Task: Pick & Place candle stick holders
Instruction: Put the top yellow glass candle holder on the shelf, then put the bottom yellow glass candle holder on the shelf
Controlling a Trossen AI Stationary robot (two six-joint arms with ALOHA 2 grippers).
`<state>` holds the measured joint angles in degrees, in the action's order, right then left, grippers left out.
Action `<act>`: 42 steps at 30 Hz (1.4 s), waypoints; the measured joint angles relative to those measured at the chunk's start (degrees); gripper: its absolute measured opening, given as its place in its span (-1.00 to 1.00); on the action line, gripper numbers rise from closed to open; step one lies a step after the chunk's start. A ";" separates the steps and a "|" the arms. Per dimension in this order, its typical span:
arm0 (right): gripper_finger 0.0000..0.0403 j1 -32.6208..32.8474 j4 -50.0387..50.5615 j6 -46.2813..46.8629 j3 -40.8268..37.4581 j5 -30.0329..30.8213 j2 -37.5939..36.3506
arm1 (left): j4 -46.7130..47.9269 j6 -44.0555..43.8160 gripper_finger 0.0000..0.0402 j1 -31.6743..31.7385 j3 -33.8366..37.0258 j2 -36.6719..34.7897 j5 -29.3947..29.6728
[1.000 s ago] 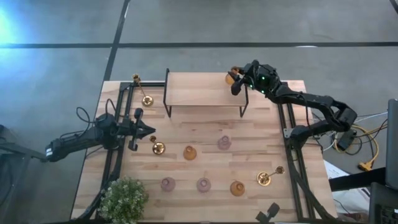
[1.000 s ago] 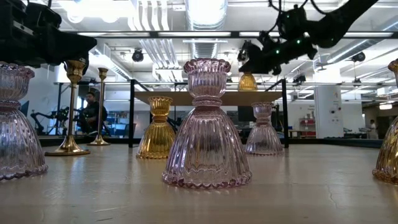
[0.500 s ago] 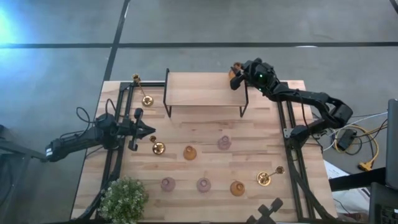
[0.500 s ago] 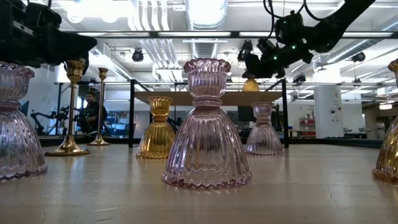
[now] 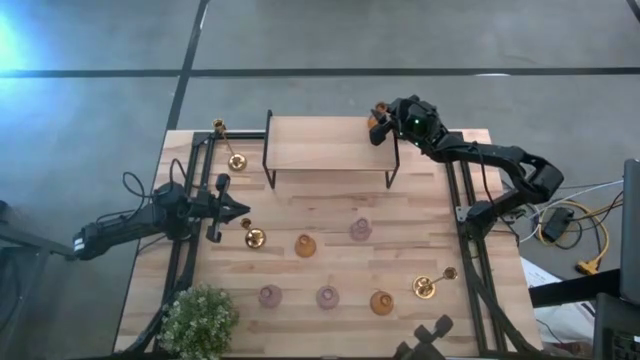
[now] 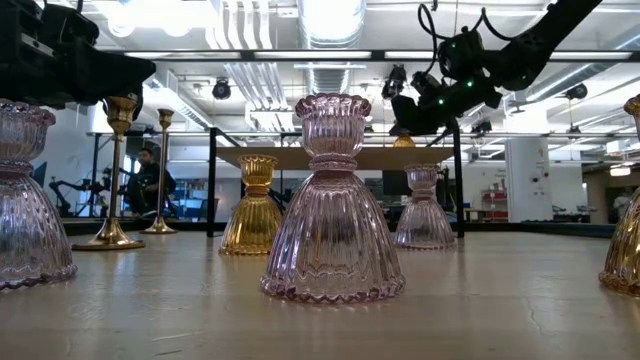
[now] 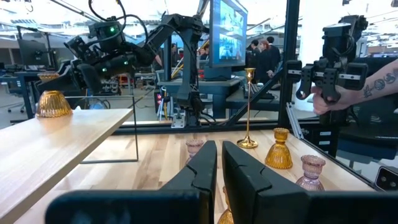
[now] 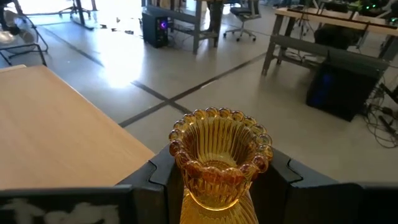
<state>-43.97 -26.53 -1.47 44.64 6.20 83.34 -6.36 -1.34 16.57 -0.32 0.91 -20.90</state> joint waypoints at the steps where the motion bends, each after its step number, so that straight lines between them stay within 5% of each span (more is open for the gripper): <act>1: -0.37 0.00 -0.01 0.04 0.00 -0.01 0.06 | -0.01 0.00 -0.85 -0.01 0.00 0.00 0.01; 14: -0.35 -0.15 0.72 0.06 0.02 -0.02 0.05 | 0.00 0.00 -0.85 -0.01 0.00 -0.01 0.00; 42: 0.46 -0.20 1.04 -7.25 0.91 0.02 -1.68 | 0.01 0.00 -0.85 0.00 0.00 0.00 0.00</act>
<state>-44.16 -25.49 -8.72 45.55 6.22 81.67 -6.35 -1.34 16.57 -0.32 0.91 -20.91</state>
